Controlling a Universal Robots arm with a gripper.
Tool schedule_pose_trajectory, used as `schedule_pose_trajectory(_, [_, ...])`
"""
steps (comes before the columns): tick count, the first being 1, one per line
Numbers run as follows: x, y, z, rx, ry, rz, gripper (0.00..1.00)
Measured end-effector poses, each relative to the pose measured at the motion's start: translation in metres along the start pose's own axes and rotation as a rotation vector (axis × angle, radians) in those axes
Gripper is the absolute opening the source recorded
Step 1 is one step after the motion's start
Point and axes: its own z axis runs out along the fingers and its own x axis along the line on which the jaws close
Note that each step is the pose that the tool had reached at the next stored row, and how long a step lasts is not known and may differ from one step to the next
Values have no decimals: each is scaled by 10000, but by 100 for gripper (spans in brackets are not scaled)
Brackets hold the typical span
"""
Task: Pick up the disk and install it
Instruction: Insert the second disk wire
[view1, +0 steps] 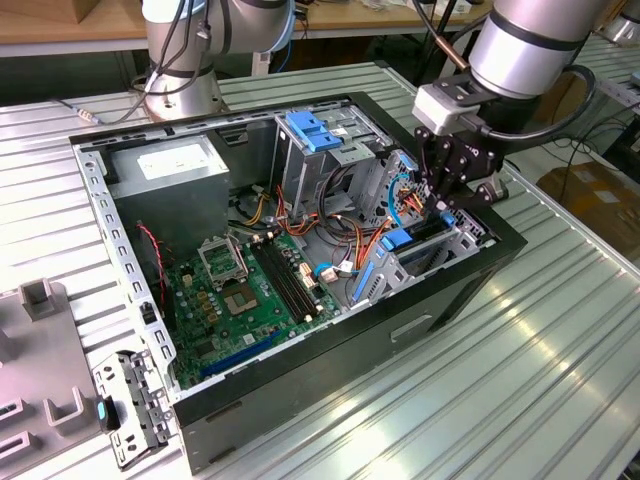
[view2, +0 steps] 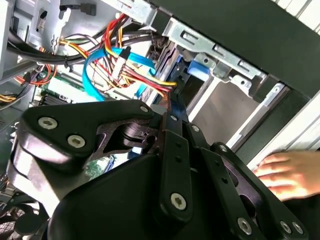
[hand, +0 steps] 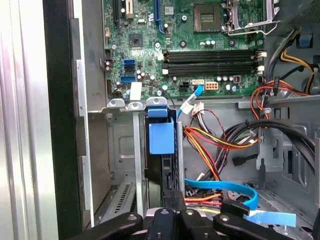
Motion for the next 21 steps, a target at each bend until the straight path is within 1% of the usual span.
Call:
schedule_pose_trajectory(5, [0, 5, 0, -1, 0, -1, 11])
schedule_pose_trajectory(8, [0, 5, -22, 0, 1, -1, 11])
schedule_pose_trajectory(12, [0, 1, -133, -4, 3, -1, 11])
schedule_pose_trajectory(14, [1, -2, -226, -4, 4, -1, 11])
schedule_pose_trajectory(15, [2, -3, -255, -5, 3, 0, 11])
schedule_pose_trajectory(18, [-1, -5, -311, -12, 2, -1, 11])
schedule_pose_trajectory(19, [-2, -3, -358, -40, 5, -2, 11])
schedule_pose_trajectory(21, [-2, 17, -374, -68, 4, -1, 11])
